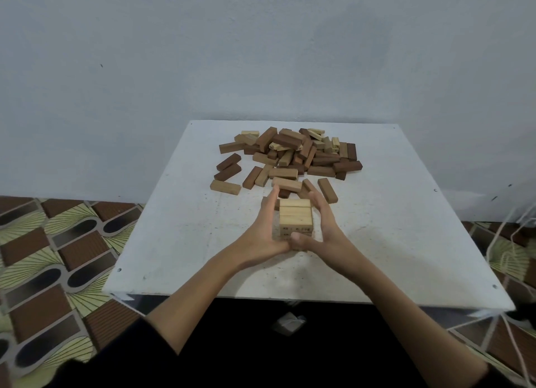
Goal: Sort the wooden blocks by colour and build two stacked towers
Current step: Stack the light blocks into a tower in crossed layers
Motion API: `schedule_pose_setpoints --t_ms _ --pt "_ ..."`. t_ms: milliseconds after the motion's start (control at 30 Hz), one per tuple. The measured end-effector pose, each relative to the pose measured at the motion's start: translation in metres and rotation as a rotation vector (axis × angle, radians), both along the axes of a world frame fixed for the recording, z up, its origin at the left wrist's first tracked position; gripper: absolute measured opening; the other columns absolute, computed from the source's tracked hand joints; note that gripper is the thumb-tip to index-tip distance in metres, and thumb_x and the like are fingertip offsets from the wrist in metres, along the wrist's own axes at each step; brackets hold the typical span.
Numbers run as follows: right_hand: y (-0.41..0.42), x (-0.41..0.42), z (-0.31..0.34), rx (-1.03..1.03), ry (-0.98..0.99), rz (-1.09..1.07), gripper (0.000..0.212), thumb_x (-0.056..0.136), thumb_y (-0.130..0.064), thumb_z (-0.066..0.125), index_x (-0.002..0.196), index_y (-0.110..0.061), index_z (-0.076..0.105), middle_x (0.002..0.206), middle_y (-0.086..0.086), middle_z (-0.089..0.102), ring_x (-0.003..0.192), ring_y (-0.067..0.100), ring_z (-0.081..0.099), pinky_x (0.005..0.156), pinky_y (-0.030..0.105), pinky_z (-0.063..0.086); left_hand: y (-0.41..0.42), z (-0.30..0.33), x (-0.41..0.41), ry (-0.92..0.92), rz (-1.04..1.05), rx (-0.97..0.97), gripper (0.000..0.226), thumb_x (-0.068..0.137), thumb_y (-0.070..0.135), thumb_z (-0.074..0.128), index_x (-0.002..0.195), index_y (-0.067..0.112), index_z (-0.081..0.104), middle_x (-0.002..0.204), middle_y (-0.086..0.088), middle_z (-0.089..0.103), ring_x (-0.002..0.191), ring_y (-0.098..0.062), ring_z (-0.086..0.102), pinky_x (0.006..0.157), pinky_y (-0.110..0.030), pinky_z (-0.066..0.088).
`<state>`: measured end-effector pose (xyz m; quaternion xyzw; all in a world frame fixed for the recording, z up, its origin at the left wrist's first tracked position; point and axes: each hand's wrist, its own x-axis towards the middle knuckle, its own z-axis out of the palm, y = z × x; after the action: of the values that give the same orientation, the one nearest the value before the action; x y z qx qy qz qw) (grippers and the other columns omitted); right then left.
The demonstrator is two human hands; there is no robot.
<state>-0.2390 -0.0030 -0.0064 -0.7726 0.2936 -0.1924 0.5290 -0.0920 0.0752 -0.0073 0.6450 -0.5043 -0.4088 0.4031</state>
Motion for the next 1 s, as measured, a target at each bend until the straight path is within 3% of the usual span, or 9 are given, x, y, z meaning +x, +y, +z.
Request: schedule_pose_setpoints --t_ms 67,167,233,433,533,667,800,1000 --pt "0.007 0.002 -0.002 0.022 -0.019 -0.024 0.074 0.074 -0.044 0.062 0.129 -0.051 0.013 0.135 -0.031 0.022 0.124 -0.016 0.026 0.103 0.019 0.029 0.000 -0.003 -0.003 0.024 -0.006 0.029 0.101 0.087 0.014 0.066 0.151 0.028 -0.012 0.142 0.014 0.021 0.117 0.003 0.036 0.076 0.007 0.034" --pt "0.011 0.005 -0.007 0.037 -0.033 -0.045 0.097 0.073 -0.052 0.062 0.146 -0.035 0.001 0.152 -0.017 0.011 0.140 0.003 0.014 0.115 0.035 0.022 0.000 -0.003 -0.006 0.050 -0.015 0.049 0.100 0.089 0.006 0.062 0.150 0.027 -0.016 0.138 0.013 0.026 0.113 0.003 0.042 0.080 -0.001 0.041" --pt "0.013 0.007 -0.009 0.041 -0.028 -0.045 0.102 0.072 -0.054 0.062 0.148 -0.031 -0.002 0.151 -0.018 0.007 0.142 0.008 0.012 0.117 0.043 0.020 0.000 -0.002 -0.007 0.061 -0.020 0.056 0.101 0.089 0.003 0.060 0.149 0.026 -0.017 0.141 0.007 0.029 0.119 -0.004 0.042 0.084 -0.004 0.043" --pt "0.014 0.009 -0.009 0.062 -0.006 -0.060 0.102 0.073 -0.053 0.060 0.148 -0.031 -0.005 0.147 -0.024 0.003 0.142 0.006 0.008 0.118 0.044 0.017 -0.001 0.001 -0.009 0.063 -0.034 0.060 0.100 0.090 0.000 0.057 0.148 0.026 -0.020 0.130 0.014 0.028 0.111 0.003 0.044 0.086 -0.008 0.045" --pt "0.015 0.010 -0.010 0.072 0.000 -0.065 0.109 0.067 -0.065 0.058 0.149 -0.032 -0.006 0.155 -0.015 0.004 0.143 0.010 0.011 0.116 0.047 0.020 -0.001 0.000 -0.009 0.064 -0.033 0.063 0.101 0.090 0.002 0.058 0.148 0.027 -0.020 0.135 0.012 0.026 0.119 -0.005 0.043 0.092 -0.015 0.046" --pt "0.015 0.010 -0.010 0.072 0.003 -0.070 0.112 0.064 -0.066 0.058 0.148 -0.032 -0.007 0.156 -0.012 0.004 0.144 0.011 0.011 0.116 0.047 0.020 -0.001 0.003 -0.012 0.064 -0.038 0.063 0.101 0.090 0.001 0.058 0.147 0.027 -0.021 0.139 0.009 0.024 0.125 -0.009 0.039 0.098 -0.020 0.043" --pt "0.014 0.011 -0.011 0.082 0.005 -0.064 0.113 0.065 -0.067 0.058 0.148 -0.033 -0.009 0.156 -0.010 0.006 0.144 0.013 0.012 0.116 0.048 0.021 -0.002 0.004 -0.012 0.064 -0.038 0.067 0.103 0.090 0.002 0.059 0.146 0.029 -0.023 0.152 -0.004 0.023 0.134 -0.018 0.037 0.108 -0.036 0.039" --pt "0.013 0.012 -0.014 0.119 -0.001 -0.062 0.117 0.063 -0.070 0.060 0.147 -0.034 -0.013 0.157 -0.007 0.007 0.144 0.014 0.011 0.116 0.049 0.019 -0.002 0.000 -0.012 0.075 -0.039 0.080 0.104 0.089 0.000 0.058 0.146 0.028 -0.025 0.151 -0.009 0.026 0.133 -0.021 0.038 0.107 -0.035 0.040"
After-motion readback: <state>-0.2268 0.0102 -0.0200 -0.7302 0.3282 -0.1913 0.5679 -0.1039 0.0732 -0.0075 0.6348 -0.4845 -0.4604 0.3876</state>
